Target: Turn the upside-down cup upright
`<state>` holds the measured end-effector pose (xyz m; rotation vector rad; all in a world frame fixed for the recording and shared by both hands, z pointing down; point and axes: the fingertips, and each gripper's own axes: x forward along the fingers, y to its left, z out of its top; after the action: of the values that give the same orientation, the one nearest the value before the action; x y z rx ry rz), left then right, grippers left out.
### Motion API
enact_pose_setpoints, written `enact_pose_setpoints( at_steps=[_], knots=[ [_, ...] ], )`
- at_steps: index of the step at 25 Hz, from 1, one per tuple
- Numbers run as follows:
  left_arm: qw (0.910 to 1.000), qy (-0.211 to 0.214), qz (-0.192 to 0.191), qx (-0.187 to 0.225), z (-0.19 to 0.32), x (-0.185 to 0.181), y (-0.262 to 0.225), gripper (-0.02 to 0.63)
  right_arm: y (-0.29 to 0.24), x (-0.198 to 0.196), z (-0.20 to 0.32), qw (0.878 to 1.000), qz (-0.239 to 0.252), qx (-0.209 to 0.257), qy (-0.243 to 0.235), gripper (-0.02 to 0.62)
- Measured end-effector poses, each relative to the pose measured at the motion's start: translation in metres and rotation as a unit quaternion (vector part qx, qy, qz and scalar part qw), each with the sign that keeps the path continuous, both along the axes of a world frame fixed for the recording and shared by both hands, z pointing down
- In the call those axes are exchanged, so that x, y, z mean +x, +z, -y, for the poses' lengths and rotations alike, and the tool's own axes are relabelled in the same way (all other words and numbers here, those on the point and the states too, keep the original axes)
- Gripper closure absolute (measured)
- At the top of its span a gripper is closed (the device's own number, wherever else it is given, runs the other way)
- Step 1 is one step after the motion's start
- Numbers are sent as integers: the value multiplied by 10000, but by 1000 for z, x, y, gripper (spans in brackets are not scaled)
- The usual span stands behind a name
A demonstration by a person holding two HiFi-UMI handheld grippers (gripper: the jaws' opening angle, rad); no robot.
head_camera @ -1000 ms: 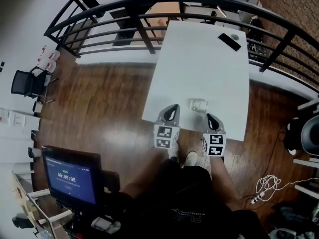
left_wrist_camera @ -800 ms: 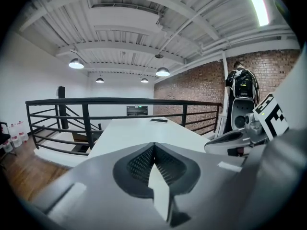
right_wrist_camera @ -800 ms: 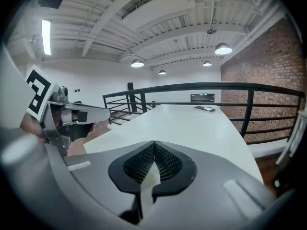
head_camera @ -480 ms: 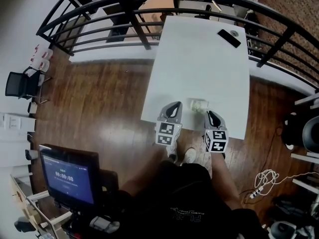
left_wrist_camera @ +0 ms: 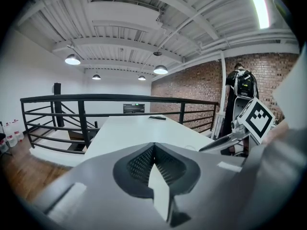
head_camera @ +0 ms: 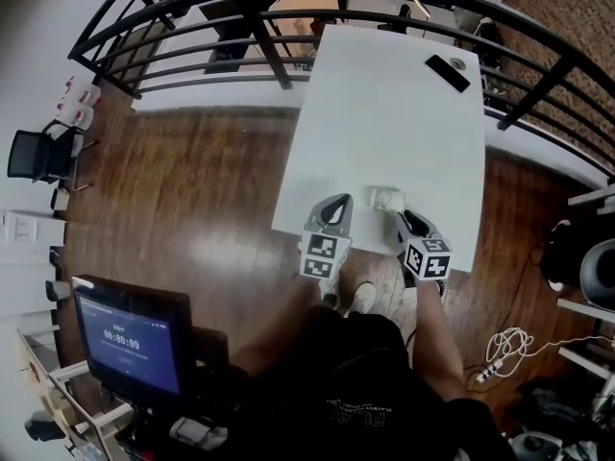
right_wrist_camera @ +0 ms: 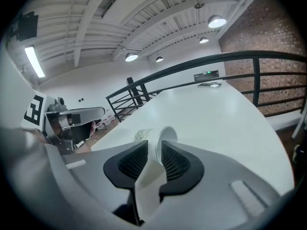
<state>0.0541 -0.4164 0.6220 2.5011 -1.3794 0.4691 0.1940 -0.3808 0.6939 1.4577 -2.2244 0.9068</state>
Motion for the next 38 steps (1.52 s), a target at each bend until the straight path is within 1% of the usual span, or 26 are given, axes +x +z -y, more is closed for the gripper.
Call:
enact_pose_setpoints(
  at_steps=[3,6,7,12,14,17,21,24,26,28,30,31,33,34,35,36,38],
  knots=[
    [10000,-2,-8,2,1,1,-1,606,6,-3,2,9994,238,-127,-221,492],
    [10000,7,8,5,2,0,1,606,13,-4,4,9987,353,-164,-333,494],
    [10000,7,14,4,2,-1,1,606,14,-3,5,9986,365,-161,-336,496],
    [10000,-8,49,-13,0,-3,4,606,14,-1,6,9984,413,-136,-373,551],
    [10000,-16,31,3,2,-4,3,606,9,-8,7,9976,494,-130,-458,560],
    [10000,-29,6,43,5,-5,0,606,0,-16,6,9972,477,-38,-583,574],
    [10000,-24,-12,54,5,-5,-1,606,-12,-20,6,9966,473,103,-668,574],
    [10000,-38,-23,46,3,-4,-1,606,-27,-20,7,9960,336,263,-787,574],
    [10000,-34,-19,47,2,-4,-1,606,-37,-21,8,9946,49,371,-965,575],
    [10000,-33,-21,57,2,-3,-3,606,-45,-23,7,9906,-361,456,-1236,575],
    [10000,-27,-31,72,2,-2,-5,606,-53,-24,5,9826,-830,517,-1580,575],
    [10000,-25,-40,83,2,-2,-6,606,-57,-24,4,9766,-1083,542,-1778,575],
    [9999,-26,-65,99,1,-3,-8,606,-65,-27,1,9592,-1650,581,-2222,575],
    [9999,-28,-71,106,1,-5,-9,606,-68,-30,0,9469,-1971,588,-2473,575],
    [9999,-27,-75,112,-1,-6,-10,606,-69,-32,-2,9315,-2317,577,-2743,575],
    [9999,-23,-80,116,-2,-7,-10,606,-67,-34,-5,9132,-2682,544,-3018,575],
    [9999,-2,-96,117,-3,-7,-12,606,-61,-34,-8,8719,-3386,422,-3513,575]
  ],
)
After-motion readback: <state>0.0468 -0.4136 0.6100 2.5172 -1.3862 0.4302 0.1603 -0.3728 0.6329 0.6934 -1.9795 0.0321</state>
